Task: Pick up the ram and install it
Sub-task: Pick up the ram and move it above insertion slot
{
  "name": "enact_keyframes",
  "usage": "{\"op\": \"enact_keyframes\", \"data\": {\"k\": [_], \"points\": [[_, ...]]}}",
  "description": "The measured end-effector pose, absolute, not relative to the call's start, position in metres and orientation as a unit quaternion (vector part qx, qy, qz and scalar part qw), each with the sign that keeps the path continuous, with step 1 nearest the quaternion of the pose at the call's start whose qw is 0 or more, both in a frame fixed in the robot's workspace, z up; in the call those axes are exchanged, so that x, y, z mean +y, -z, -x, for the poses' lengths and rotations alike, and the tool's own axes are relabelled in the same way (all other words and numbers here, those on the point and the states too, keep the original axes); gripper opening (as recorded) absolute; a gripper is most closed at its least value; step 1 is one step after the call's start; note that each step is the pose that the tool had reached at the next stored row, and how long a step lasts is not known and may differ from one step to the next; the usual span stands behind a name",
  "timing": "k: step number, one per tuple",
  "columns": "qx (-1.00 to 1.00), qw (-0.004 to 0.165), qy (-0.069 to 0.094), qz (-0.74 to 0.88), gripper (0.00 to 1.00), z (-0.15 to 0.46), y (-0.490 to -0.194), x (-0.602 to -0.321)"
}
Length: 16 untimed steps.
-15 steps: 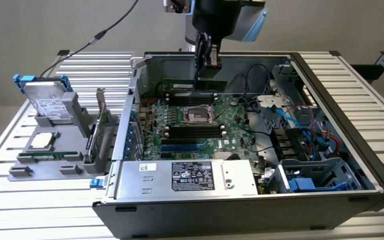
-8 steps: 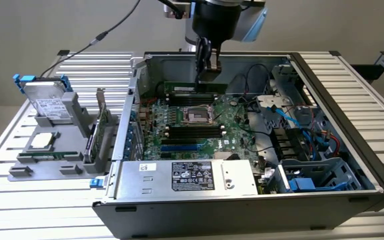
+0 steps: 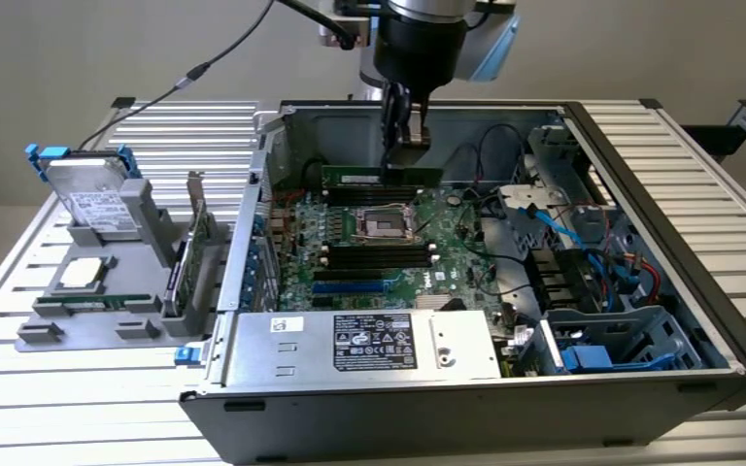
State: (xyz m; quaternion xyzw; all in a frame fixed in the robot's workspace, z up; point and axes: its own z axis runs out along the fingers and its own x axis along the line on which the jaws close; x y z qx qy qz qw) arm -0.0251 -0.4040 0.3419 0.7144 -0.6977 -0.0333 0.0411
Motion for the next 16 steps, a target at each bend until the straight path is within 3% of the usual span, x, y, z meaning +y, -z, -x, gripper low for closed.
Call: {"op": "enact_keyframes", "data": {"k": [16], "points": [[-0.698, 0.03, 0.027, -0.715, 0.15, 0.025, -0.325, -0.397]]}}
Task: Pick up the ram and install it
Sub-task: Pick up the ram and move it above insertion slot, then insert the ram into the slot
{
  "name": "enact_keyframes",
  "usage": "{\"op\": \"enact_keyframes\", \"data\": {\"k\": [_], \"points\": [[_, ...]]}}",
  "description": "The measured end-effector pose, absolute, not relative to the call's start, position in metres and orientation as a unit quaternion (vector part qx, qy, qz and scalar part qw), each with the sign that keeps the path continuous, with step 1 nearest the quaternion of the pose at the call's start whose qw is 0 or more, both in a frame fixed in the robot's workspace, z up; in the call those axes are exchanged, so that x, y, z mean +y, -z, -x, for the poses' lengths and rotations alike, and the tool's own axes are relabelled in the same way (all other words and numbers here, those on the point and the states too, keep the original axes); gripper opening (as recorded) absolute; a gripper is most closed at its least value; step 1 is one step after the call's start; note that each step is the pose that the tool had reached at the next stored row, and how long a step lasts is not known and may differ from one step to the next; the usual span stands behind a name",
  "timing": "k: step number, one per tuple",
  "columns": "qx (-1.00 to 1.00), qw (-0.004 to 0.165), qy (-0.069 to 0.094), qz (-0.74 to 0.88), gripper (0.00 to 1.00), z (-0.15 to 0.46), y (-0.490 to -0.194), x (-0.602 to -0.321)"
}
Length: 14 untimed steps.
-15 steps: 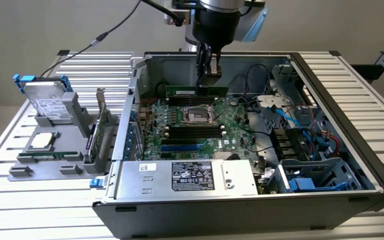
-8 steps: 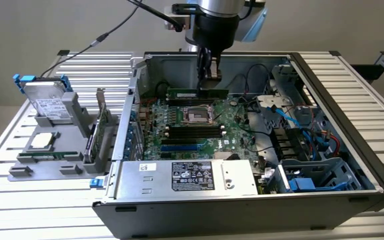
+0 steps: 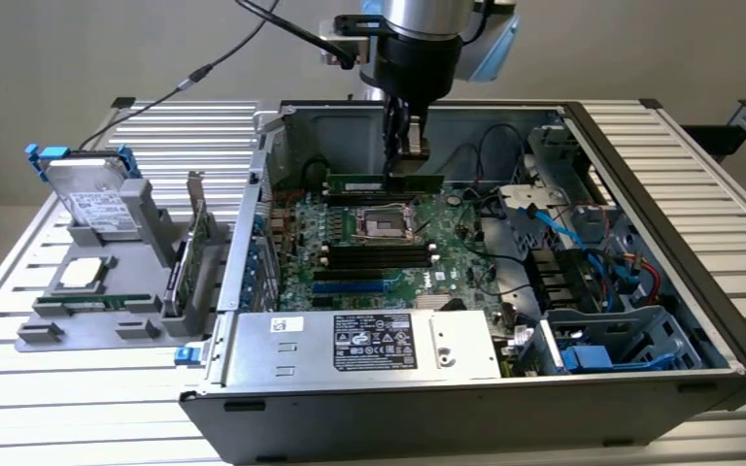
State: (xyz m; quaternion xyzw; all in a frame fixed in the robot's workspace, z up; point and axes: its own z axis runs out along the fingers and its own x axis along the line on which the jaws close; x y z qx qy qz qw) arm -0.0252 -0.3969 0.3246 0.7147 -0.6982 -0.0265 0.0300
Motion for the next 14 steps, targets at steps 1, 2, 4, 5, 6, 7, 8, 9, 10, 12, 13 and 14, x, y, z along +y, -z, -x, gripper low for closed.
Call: {"op": "enact_keyframes", "data": {"k": [1, 2, 4, 5, 6, 7, 8, 9, 10, 12, 13, 14], "points": [[-0.698, 0.03, 0.026, -0.715, 0.15, 0.0251, -0.3236, -0.3965], [-0.698, 0.03, 0.026, -0.715, 0.15, 0.0251, -0.3236, -0.3965], [-0.698, 0.03, 0.026, -0.715, 0.15, 0.0251, -0.3236, -0.3965], [-0.698, 0.03, 0.026, -0.715, 0.15, 0.0251, -0.3236, -0.3965], [-0.698, 0.03, 0.026, -0.715, 0.15, 0.0252, -0.3236, -0.3965], [-0.698, 0.03, 0.026, -0.715, 0.15, 0.0252, -0.3236, -0.3965], [-0.698, 0.03, 0.026, -0.715, 0.15, 0.0252, -0.3236, -0.3965], [-0.698, 0.03, 0.026, -0.715, 0.15, 0.0252, -0.3236, -0.3965], [-0.698, 0.03, 0.026, -0.715, 0.15, 0.0252, -0.3236, -0.3965], [-0.698, 0.03, 0.026, -0.715, 0.15, 0.0251, -0.3236, -0.3965], [-0.698, 0.03, 0.026, -0.715, 0.15, 0.0252, -0.3236, -0.3965], [-0.698, 0.03, 0.026, -0.715, 0.15, 0.0252, -0.3236, -0.3965]]}}
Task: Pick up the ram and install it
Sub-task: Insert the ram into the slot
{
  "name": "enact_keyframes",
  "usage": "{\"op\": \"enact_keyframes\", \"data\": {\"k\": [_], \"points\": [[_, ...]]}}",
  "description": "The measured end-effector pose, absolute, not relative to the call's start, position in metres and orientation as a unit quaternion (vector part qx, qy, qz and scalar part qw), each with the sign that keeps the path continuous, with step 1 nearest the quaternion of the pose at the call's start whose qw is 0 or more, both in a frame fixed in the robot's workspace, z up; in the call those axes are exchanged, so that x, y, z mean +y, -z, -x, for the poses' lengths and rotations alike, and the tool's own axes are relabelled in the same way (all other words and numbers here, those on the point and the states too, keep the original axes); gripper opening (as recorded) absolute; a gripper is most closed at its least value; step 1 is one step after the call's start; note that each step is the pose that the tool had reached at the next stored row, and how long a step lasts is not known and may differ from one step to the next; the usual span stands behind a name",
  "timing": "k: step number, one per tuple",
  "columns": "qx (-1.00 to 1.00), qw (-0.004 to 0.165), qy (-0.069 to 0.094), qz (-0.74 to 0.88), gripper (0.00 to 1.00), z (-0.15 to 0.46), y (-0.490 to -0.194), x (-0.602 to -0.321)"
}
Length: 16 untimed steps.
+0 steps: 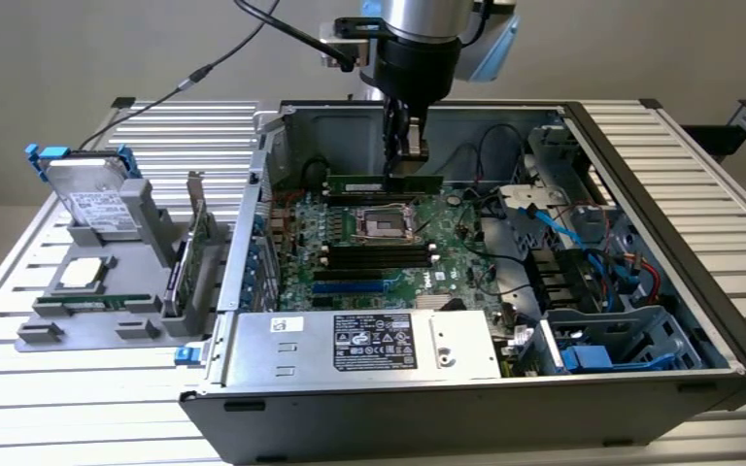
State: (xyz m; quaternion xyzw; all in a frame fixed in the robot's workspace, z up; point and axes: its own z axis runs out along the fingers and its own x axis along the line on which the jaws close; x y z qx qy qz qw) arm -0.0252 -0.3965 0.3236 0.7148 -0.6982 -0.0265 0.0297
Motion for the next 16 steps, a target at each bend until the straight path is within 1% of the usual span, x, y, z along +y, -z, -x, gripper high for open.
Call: {"op": "enact_keyframes", "data": {"k": [4, 16], "points": [[-0.698, 0.028, 0.028, -0.715, 0.15, 0.025, -0.322, -0.396], [-0.698, 0.028, 0.028, -0.715, 0.15, 0.027, -0.3, -0.397]]}}
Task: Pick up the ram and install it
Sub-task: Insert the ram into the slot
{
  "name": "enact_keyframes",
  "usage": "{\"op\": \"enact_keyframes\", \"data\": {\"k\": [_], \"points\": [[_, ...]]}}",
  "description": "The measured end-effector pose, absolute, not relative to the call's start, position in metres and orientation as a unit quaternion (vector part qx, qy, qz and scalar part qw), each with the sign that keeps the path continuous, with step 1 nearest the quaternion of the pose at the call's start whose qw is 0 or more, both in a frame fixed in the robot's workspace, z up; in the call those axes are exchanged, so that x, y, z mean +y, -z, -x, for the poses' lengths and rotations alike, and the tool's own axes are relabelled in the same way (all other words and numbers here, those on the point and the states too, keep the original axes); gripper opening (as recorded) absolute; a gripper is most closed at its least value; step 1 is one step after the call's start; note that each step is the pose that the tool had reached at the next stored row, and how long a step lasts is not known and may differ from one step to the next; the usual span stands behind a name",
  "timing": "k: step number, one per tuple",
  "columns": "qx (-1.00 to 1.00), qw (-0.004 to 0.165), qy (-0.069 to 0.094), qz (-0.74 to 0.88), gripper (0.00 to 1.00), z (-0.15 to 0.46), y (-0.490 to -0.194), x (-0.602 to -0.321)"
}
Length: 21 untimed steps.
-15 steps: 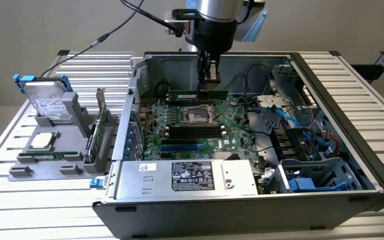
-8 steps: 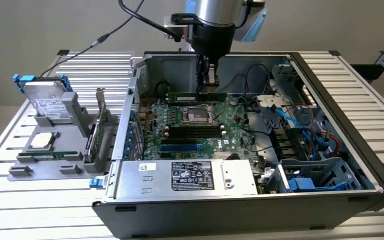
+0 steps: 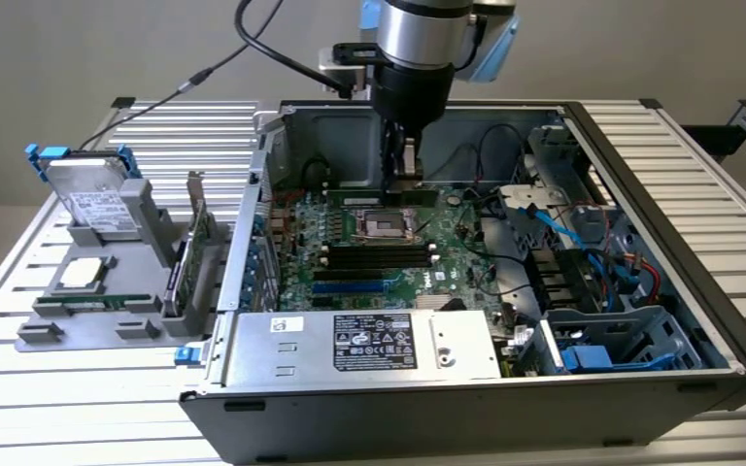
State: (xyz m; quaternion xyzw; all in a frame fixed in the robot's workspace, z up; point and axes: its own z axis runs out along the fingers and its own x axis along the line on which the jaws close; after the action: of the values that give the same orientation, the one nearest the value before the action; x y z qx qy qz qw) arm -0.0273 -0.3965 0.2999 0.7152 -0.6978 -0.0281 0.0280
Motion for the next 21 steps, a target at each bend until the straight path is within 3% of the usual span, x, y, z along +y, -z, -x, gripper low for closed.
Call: {"op": "enact_keyframes", "data": {"k": [21], "points": [[-0.693, 0.028, 0.028, -0.72, 0.15, 0.027, -0.261, -0.409]]}}
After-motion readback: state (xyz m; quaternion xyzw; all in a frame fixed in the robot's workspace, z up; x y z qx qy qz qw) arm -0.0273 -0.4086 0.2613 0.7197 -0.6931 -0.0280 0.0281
